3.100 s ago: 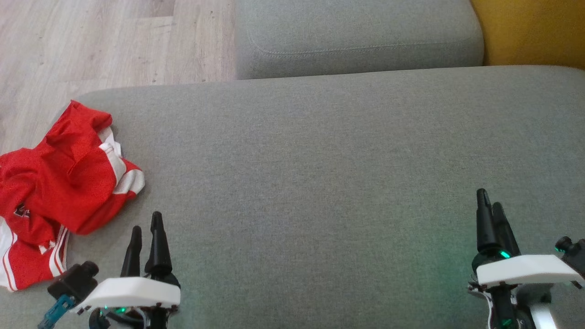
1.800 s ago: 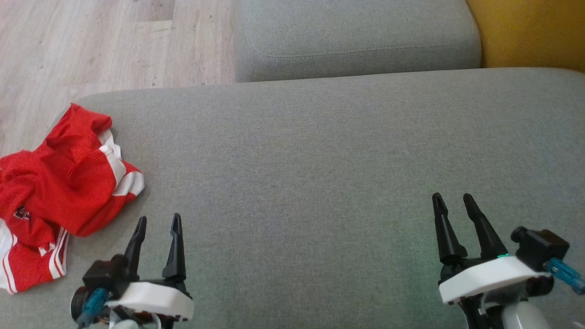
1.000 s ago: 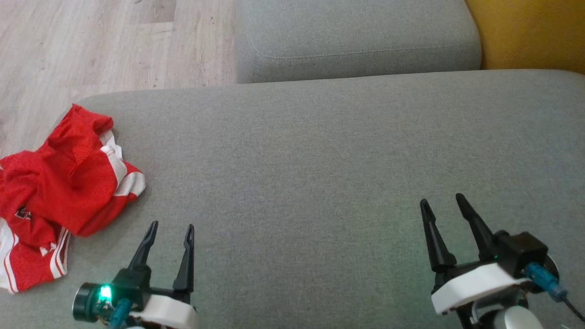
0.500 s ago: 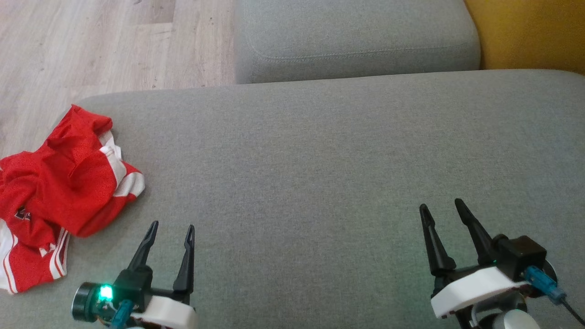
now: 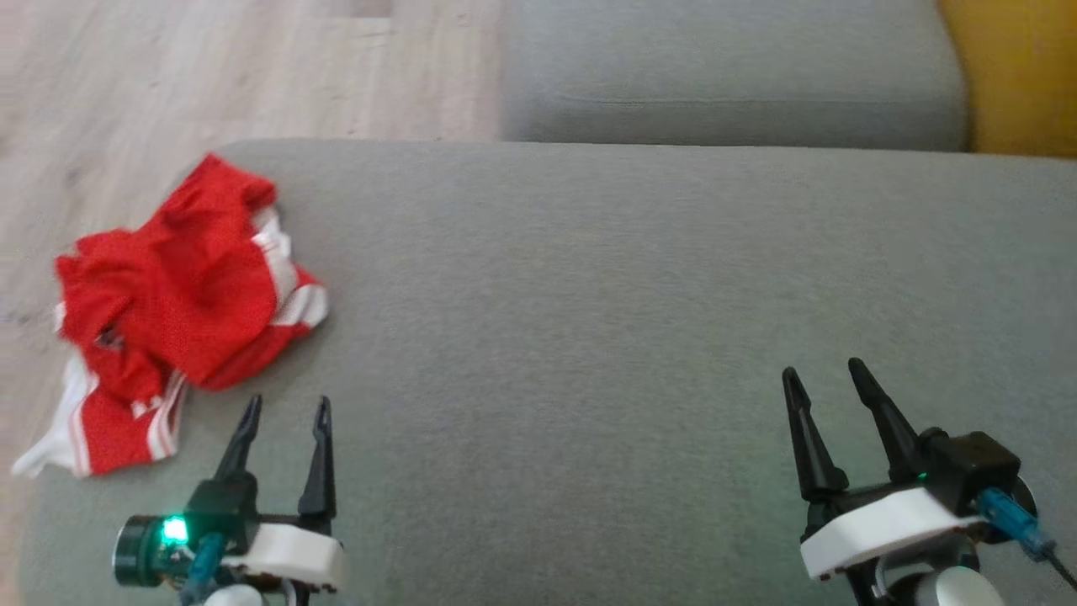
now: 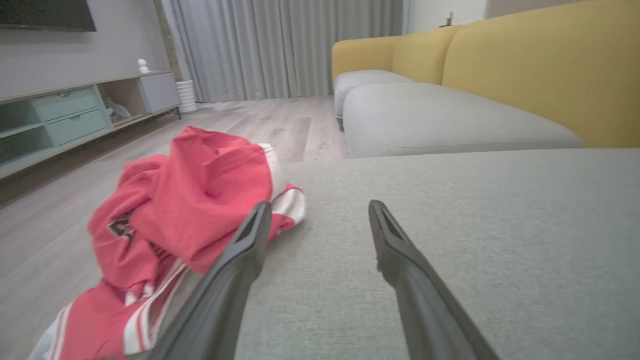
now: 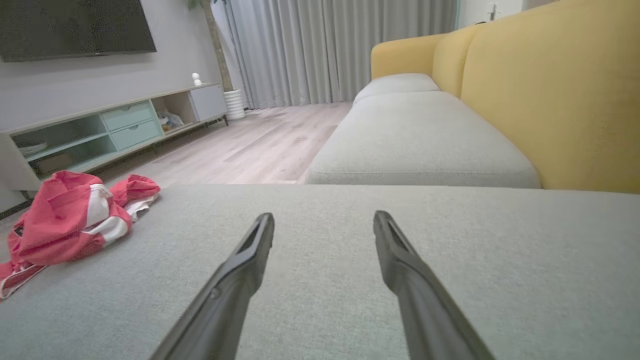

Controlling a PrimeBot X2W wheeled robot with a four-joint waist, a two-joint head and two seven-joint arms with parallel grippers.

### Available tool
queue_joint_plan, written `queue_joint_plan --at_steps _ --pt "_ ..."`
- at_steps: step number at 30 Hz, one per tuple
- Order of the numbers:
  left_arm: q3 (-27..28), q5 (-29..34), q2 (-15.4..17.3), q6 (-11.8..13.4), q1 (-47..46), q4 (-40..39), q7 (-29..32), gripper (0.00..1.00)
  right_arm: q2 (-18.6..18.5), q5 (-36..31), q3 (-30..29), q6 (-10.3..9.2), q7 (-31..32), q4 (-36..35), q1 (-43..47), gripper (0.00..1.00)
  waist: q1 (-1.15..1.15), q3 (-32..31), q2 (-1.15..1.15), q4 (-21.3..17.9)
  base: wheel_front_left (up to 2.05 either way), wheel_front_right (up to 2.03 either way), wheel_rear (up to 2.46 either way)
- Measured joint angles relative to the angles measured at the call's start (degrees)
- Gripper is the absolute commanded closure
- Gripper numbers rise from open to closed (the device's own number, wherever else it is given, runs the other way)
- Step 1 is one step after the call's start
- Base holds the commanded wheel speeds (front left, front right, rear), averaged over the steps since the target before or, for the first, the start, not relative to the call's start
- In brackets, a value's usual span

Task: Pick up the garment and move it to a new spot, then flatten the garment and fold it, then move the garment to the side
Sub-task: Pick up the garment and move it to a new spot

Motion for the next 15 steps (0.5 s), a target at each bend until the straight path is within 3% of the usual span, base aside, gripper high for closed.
queue_joint_plan --at_steps 4,15 --pt "1.2 -0.6 0.0 0.7 -0.1 0.5 0.0 0.0 0.0 0.0 0.1 0.0 0.3 -0.7 0.0 0.0 0.0 0.2 0.0 3.1 0.0 0.0 0.0" --pt "3.4 -2.4 -0.3 1.2 0.0 -0.4 0.0 0.0 0.0 -0.8 0.6 0.0 1.5 -2.8 -0.1 0.0 0.0 1.2 0.0 16.1 0.0 0.0 0.0"
